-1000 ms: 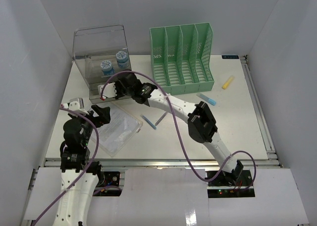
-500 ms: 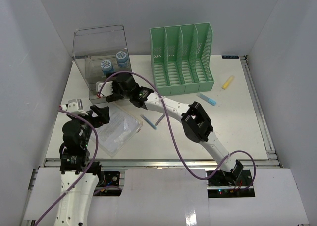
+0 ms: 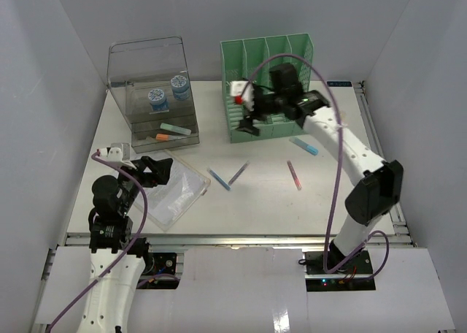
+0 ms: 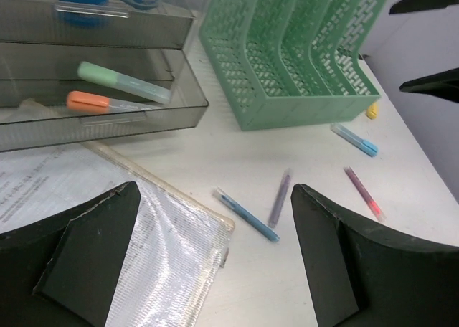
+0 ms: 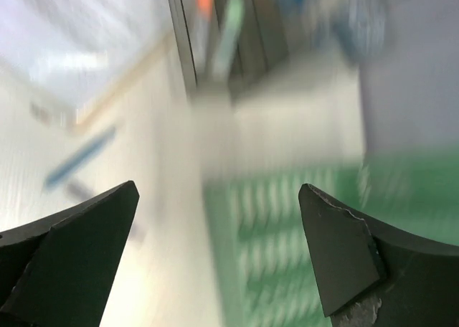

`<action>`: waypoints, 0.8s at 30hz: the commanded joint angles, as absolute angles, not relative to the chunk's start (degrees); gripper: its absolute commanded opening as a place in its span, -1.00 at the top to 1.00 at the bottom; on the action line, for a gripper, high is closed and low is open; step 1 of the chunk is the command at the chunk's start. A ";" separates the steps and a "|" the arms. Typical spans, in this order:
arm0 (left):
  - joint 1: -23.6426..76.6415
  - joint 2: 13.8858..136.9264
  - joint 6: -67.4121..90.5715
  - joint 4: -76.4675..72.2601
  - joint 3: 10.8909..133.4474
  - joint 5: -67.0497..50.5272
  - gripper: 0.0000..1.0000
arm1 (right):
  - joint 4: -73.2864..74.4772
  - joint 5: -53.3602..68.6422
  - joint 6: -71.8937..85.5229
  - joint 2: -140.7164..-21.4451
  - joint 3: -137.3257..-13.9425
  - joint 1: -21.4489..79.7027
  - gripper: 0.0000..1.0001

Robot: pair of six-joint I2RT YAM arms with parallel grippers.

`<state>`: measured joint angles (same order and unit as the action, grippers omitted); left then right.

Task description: Organize the desk

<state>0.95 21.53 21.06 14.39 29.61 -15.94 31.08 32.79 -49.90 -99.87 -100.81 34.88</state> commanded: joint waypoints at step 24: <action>0.79 26.02 20.92 10.47 28.56 -26.95 -0.96 | 35.33 9.82 -28.70 -114.30 -87.66 4.29 -0.88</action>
<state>0.95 25.77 21.02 11.55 28.73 -25.57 35.32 10.47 -27.75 -113.83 -84.71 3.88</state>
